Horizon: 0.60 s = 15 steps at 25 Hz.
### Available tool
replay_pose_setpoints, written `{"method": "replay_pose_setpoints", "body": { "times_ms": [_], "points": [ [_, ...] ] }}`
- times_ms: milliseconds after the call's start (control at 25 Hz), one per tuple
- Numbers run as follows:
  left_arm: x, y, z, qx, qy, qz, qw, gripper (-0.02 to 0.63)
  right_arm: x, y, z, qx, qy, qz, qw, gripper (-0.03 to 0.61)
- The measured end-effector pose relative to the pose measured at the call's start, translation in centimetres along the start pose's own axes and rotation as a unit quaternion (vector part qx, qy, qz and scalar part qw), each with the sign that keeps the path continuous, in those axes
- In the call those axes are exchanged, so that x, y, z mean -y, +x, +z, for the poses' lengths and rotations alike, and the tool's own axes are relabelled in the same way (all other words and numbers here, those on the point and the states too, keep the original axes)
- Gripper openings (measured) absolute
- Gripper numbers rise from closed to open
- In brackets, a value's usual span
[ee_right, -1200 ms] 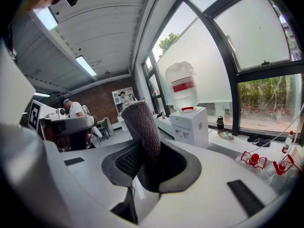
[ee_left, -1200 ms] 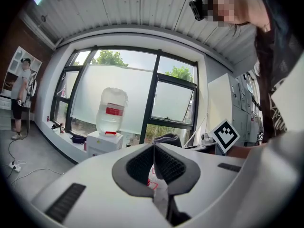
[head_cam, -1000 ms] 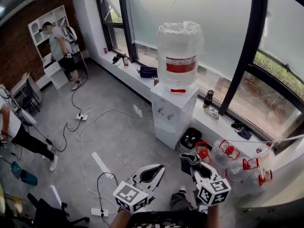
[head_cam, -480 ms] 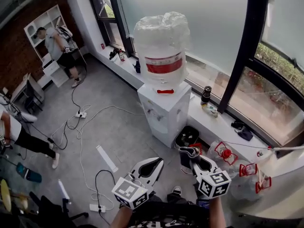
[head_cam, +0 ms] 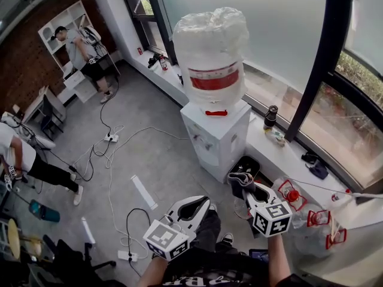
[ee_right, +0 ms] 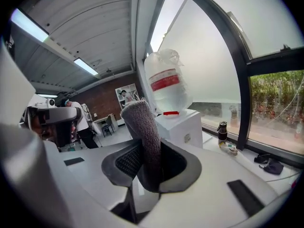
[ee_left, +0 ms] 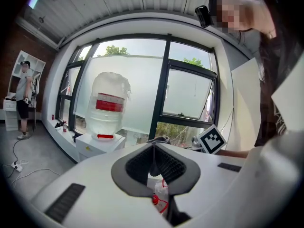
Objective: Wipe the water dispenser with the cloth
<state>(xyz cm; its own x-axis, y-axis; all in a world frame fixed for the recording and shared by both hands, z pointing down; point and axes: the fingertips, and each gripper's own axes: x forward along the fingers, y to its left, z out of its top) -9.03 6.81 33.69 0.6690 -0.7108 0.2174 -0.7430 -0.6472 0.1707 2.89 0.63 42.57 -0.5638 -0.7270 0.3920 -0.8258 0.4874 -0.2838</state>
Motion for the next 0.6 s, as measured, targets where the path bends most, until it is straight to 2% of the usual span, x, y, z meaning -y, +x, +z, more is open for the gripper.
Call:
{"method": "replay_pose_setpoints", "body": {
  "times_ms": [280, 440, 600],
  "points": [
    [-2.8, 4.4, 0.6, -0.007, 0.017, -0.025, 0.9995, 0.02, 4.6, 5.9, 2.2, -0.016, -0.054, -0.022, 0.998, 0.103],
    [-5.9, 7.5, 1.1, -0.025, 0.049, -0.032, 0.998, 0.02, 8.0, 10.4, 3.7, -0.013, -0.056, -0.054, 0.997, 0.103],
    [-9.4, 10.7, 1.4, -0.04, 0.06, -0.038, 0.9967, 0.02, 10.7, 15.5, 4.0, -0.023, -0.058, -0.053, 0.997, 0.103]
  ]
}}
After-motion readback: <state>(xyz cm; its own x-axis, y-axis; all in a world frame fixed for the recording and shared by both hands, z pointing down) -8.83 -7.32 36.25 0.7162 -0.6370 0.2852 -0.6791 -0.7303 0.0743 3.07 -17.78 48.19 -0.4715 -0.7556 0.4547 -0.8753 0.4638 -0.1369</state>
